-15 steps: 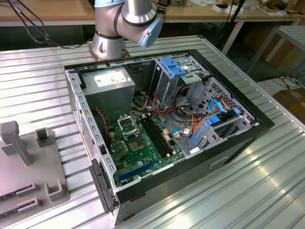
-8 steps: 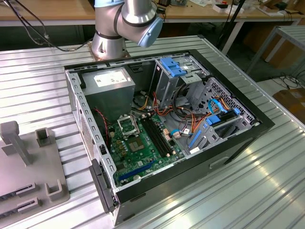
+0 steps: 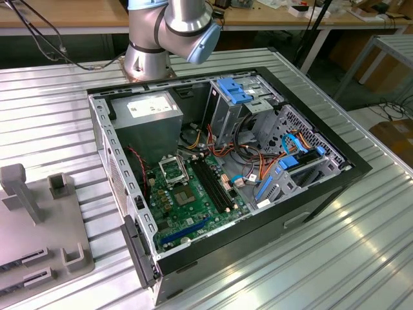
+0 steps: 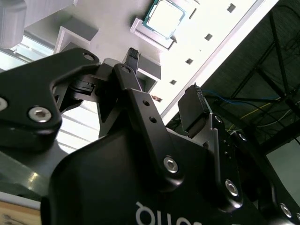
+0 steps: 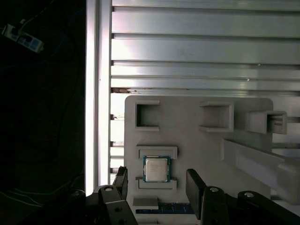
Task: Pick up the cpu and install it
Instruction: 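Pick up the cpu and move it towards the insertion slot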
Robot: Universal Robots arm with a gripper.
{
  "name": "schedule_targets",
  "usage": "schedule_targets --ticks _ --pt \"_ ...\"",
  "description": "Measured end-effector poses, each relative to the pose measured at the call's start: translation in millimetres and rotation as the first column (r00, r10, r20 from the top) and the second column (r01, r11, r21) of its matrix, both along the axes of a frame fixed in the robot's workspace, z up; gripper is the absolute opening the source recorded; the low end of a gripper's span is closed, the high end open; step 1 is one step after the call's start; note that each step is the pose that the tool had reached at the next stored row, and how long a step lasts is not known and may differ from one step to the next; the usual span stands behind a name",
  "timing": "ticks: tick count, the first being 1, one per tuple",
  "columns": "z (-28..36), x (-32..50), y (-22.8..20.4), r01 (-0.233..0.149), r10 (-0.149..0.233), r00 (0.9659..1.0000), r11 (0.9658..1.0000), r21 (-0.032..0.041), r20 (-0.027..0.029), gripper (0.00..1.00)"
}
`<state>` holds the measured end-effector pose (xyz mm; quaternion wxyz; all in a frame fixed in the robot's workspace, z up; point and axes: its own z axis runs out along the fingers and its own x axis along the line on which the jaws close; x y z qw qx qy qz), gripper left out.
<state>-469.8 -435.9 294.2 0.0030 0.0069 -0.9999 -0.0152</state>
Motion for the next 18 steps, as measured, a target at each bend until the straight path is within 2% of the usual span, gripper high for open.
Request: schedule_targets --ticks 7,11,13,16,18 --pt "-0.4 0.0 0.0 0.0 0.0 1.0 1.0 0.0001 0.0002 0.62" --pt "-5.9 -0.2 -0.9 -0.039 0.039 0.9993 0.9993 -0.0001 -0.0001 0.62" --pt "-8.3 -0.1 -3.8 -0.048 0.048 0.9988 0.9988 0.0 0.0 0.62" --pt "-14.6 -0.1 -11.1 -0.051 0.051 0.9987 0.9987 0.0001 0.0001 0.62" --pt "-20.0 -0.1 -11.3 -0.05 0.05 0.9987 0.9987 0.0 0.0001 0.62"
